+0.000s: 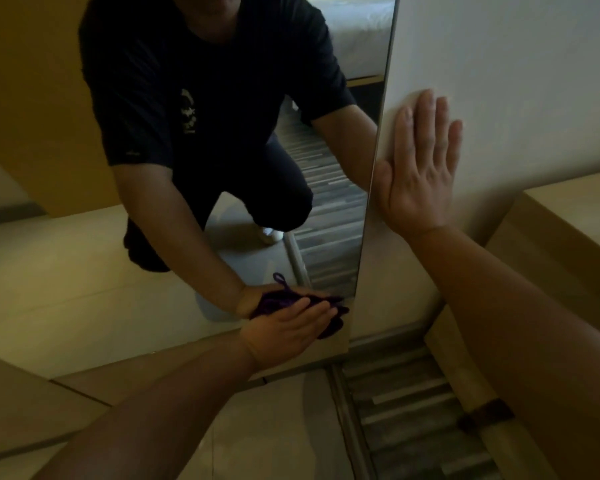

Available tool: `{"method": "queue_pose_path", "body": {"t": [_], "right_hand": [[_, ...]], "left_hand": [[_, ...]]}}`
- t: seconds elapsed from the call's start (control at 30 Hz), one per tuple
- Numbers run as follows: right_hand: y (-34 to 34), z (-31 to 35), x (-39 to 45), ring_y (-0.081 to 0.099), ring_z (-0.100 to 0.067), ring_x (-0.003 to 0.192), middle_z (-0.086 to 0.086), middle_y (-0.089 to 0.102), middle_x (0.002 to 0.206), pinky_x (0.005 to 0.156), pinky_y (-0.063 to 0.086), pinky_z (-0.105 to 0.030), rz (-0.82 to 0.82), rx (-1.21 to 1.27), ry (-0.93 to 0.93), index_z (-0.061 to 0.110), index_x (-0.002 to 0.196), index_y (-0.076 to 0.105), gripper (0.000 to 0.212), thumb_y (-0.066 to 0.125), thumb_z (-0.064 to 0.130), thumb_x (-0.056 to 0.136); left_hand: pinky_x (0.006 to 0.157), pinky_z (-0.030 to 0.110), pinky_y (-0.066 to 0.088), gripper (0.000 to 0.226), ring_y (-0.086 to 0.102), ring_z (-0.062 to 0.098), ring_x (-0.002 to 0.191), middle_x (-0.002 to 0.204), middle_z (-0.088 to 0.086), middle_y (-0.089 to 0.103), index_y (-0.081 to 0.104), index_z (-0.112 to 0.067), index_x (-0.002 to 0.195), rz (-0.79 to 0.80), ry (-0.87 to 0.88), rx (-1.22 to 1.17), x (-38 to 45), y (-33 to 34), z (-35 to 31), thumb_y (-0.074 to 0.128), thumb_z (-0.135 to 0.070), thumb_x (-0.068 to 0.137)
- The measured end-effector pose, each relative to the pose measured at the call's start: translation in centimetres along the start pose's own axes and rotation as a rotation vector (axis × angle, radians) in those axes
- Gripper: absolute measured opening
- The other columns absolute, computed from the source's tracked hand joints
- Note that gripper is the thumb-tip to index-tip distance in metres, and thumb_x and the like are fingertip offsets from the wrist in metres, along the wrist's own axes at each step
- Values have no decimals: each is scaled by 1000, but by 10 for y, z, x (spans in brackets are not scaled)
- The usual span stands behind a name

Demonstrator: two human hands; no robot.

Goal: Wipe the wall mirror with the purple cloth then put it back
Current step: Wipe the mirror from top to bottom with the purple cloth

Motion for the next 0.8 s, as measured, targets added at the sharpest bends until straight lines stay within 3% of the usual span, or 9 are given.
{"method": "queue_pose_path", "body": {"t": [0.27, 0.43, 0.53, 0.67, 0.8], "right_hand": [[-17, 7, 1, 12, -42, 147, -28, 17, 159, 121, 6, -52, 186, -30, 48, 6, 155, 11, 60, 24, 40, 106], [-46, 30, 6, -4, -28, 152, -13, -2, 165, 123, -1, -47, 345, 55, 223, 14, 157, 3, 60, 24, 37, 106], [-60, 41, 7, -7, -18, 152, -5, -5, 166, 124, -1, -46, 391, 143, 302, 19, 158, 3, 59, 24, 37, 106], [-71, 55, 3, -2, -17, 153, -6, 1, 166, 124, 2, -45, 345, 224, 369, 17, 158, 7, 58, 20, 41, 107], [-79, 77, 0, 4, -24, 153, -14, 7, 165, 124, 2, -43, 235, 247, 334, 10, 156, 13, 57, 23, 35, 107]], "left_hand": [[119, 46, 11, 51, 41, 22, 141, 151, 3, 46, 55, -14, 141, 138, 69, -49, -45, -33, 36, 46, -24, 92], [115, 43, 24, 57, 45, 24, 138, 148, 4, 51, 57, -13, 139, 199, -55, -132, -90, -68, 58, 69, -25, 85], [111, 44, 25, 49, 48, 27, 134, 146, 7, 51, 57, -13, 138, 179, -207, -162, -120, -87, 65, 49, -18, 90], [109, 45, 28, 54, 44, 29, 137, 151, 10, 45, 45, -10, 144, 140, -357, -174, -146, -110, 76, 52, -10, 91], [107, 44, 37, 43, 49, 27, 135, 147, 8, 50, 51, -10, 141, -126, -503, -169, -107, -146, 109, 29, -3, 104]]}}
Point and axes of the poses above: each hand's wrist, its own x-axis towards the middle knuckle, its own y-axis out of the palm, z = x × y, the point moved 1 cm from there along x, towards the middle knuckle
